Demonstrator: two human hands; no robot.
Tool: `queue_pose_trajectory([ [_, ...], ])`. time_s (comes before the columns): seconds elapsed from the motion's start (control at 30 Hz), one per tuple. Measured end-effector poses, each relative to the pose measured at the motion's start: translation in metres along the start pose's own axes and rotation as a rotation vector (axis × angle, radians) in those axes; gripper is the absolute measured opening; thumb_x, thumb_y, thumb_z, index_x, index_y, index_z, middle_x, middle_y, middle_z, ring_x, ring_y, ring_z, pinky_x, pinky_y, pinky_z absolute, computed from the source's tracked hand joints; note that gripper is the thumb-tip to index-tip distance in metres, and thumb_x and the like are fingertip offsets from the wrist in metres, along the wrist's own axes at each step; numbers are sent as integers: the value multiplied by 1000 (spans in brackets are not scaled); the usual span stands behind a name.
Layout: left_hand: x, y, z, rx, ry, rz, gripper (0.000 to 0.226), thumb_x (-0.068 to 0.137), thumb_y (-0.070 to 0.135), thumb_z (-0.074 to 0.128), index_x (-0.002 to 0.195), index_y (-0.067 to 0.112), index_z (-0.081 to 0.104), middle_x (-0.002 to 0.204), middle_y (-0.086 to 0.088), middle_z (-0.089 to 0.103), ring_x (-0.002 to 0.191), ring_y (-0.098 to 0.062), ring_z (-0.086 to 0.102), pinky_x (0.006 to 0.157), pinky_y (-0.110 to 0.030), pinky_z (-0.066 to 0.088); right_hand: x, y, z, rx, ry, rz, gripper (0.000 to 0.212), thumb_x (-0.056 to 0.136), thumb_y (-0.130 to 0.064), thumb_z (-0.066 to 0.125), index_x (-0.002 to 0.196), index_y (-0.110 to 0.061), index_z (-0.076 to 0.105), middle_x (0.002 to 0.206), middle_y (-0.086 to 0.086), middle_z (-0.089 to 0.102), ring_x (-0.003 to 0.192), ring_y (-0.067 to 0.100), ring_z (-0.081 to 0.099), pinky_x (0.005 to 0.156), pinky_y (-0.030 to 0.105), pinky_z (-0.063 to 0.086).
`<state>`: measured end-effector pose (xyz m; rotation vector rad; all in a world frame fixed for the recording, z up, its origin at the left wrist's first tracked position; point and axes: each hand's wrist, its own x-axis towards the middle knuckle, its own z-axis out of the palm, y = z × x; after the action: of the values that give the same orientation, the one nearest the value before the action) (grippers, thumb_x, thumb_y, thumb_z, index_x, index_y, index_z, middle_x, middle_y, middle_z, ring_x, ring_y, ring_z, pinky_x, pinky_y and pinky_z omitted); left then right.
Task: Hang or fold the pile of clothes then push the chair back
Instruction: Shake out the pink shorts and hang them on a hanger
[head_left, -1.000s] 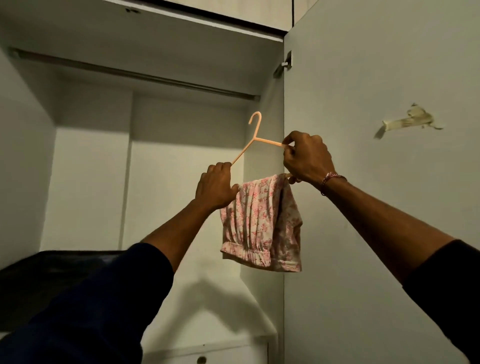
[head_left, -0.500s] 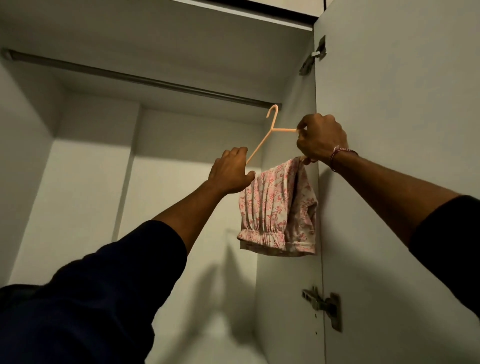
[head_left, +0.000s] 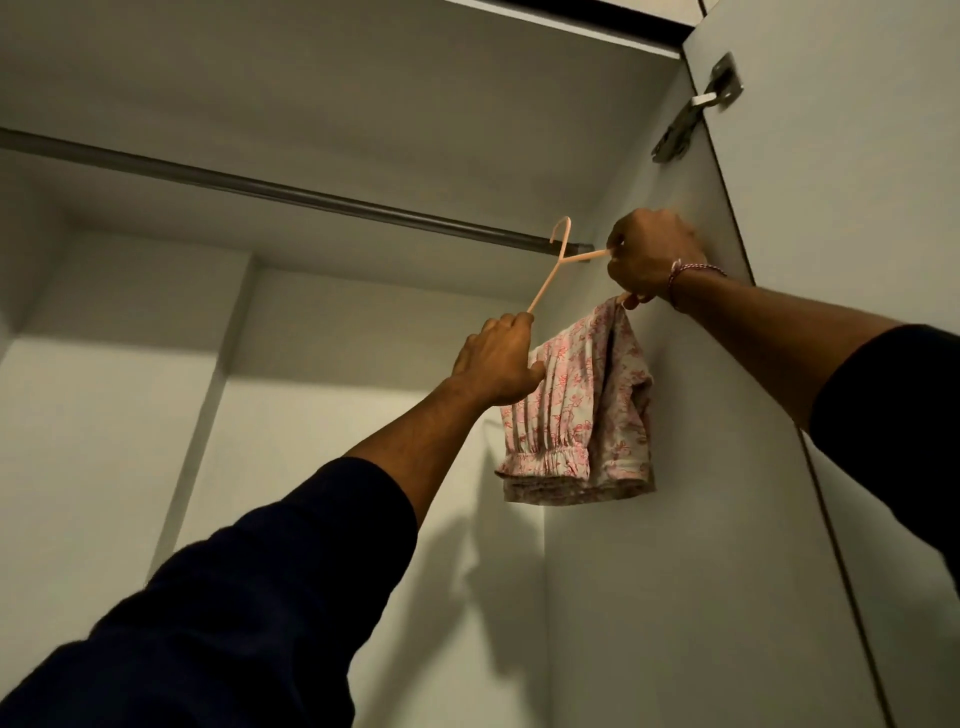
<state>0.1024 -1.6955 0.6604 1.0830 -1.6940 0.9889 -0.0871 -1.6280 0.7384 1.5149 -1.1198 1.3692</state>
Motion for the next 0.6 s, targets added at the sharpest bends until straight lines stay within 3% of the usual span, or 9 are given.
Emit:
queue_pose_trajectory([
  [0.33, 34, -54, 39, -15, 19, 10, 70, 93, 49, 62, 146, 10, 37, 145, -11, 48, 132, -30, 45, 104, -46, 43, 39, -8, 46, -17, -37, 2, 21, 90, -15, 69, 109, -10, 74, 93, 11, 68, 80, 29, 65, 74, 40, 60],
  [0.6, 31, -61, 68, -46, -3, -4, 71, 93, 44, 64, 147, 10, 35, 146, -11, 47, 133, -30, 45, 105, -45, 43, 33, 10, 51, -66, -48, 2, 23, 92, -15, 66, 114, -11, 73, 92, 12, 68, 76, 29, 66, 77, 45, 61],
])
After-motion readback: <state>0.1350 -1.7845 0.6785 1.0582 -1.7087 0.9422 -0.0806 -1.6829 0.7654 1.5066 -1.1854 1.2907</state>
